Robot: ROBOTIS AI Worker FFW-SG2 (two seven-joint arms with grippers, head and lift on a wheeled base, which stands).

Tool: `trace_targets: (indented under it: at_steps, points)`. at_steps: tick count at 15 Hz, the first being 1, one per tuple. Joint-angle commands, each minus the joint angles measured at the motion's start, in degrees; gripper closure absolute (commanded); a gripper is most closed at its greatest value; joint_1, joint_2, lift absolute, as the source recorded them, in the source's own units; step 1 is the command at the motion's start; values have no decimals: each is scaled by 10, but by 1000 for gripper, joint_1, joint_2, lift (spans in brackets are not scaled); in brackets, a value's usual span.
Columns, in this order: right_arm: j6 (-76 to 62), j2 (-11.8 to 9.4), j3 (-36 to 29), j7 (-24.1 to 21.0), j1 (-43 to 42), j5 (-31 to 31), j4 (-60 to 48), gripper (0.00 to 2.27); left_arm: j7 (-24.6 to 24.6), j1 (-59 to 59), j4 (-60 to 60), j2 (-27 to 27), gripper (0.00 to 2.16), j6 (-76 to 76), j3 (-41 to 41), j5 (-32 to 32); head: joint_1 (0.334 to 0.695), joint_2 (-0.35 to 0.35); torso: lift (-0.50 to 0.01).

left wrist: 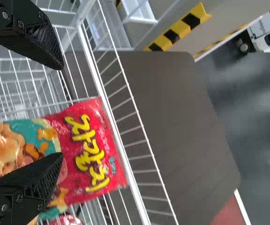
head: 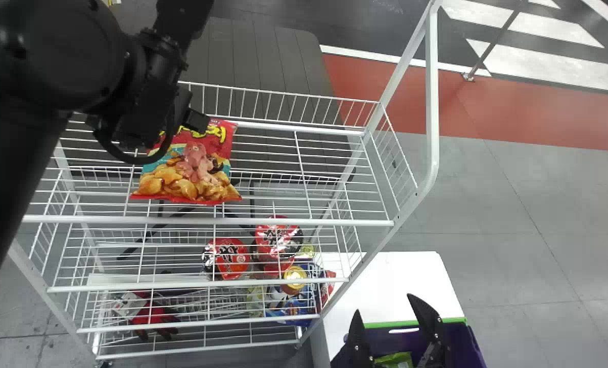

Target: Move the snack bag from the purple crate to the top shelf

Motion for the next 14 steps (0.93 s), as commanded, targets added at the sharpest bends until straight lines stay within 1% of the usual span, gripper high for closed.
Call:
trace_targets:
  at_steps: [1, 3, 10, 14]
  points:
    - [-2, -1, 2, 0, -6, 8, 5, 83, 20, 6, 1, -4, 184, 2, -3, 46, 695, -299, 0]
    - [0, -1, 4, 0, -13, 9, 12, 83, 22, 19, 4, -4, 184, 2, -8, 52, 695, -307, 0]
    - [-4, -8, 14, -8, -32, 15, 33, 83, 22, 33, 70, -4, 184, -125, -63, 55, 695, -343, 0]
    - [-4, -11, 14, -8, -32, 15, 36, 83, 22, 33, 92, -4, 184, -155, -68, 48, 695, -350, 0]
